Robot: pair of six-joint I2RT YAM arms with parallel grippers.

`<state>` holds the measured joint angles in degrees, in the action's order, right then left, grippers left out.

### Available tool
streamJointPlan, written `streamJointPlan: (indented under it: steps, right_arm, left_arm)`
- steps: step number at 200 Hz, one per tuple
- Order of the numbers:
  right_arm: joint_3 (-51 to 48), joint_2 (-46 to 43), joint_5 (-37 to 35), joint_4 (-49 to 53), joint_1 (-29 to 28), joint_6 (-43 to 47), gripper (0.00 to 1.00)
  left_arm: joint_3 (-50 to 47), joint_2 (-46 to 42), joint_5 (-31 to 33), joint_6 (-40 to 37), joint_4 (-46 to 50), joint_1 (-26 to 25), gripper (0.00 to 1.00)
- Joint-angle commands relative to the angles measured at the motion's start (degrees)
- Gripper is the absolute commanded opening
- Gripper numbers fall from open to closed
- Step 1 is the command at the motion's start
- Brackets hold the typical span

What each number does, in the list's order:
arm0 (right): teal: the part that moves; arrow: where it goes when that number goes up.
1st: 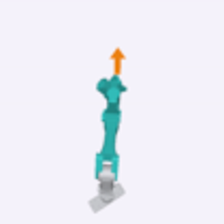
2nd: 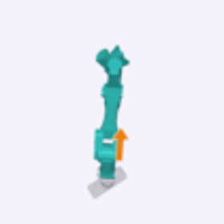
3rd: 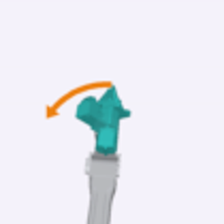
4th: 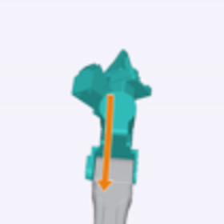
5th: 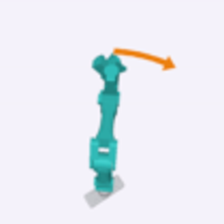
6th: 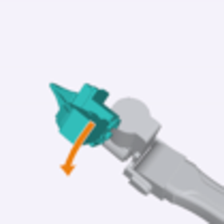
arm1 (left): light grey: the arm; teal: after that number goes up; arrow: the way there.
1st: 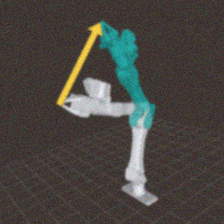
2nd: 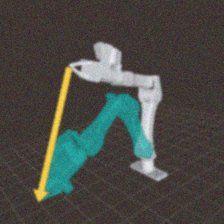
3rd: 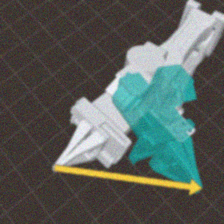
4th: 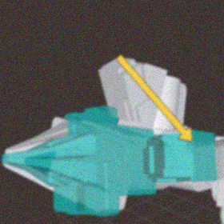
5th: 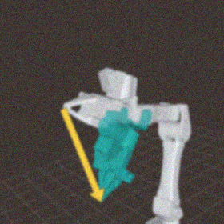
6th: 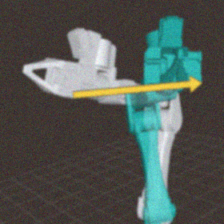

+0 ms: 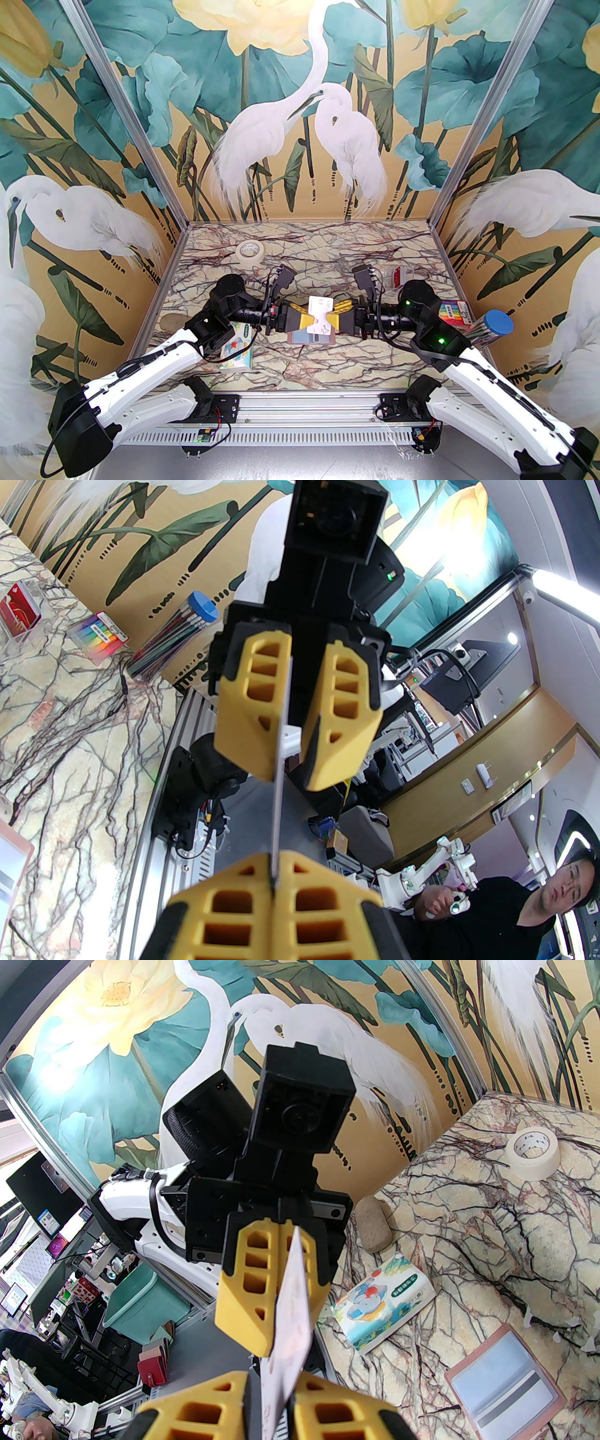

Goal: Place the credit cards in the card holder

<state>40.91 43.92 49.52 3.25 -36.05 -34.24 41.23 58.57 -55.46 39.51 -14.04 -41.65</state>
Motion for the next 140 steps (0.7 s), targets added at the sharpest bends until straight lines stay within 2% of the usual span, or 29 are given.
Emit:
streamJointPlan:
  steps: [1,69,114,124,140]
  right_arm:
    - [-1.2,-0.9,0.4,-0.7,-0.5,0.0,0.19]
    - [-1.2,-1.4,0.4,-1.0,-0.5,-0.3,0.15]
    - [-1.2,-1.3,-0.1,-1.4,-0.6,-0.9,0.01]
    - [-0.9,-1.1,-0.8,-0.8,-0.5,-0.9,0.00]
    - [-0.2,-0.8,-2.2,1.4,-0.5,-0.2,0.00]
  left_arm:
    - [-0.7,-0.4,0.7,0.8,-1.8,-0.3,0.00]
    - [-1.1,-0.5,0.7,1.3,-2.3,-0.2,0.00]
    - [-1.6,-0.5,1.6,1.1,-2.2,-0.2,0.00]
    - [-1.8,-0.8,3.1,0.5,-0.9,-0.3,0.11]
    - [-1.2,-1.5,7.4,-1.5,4.3,-0.1,0.43]
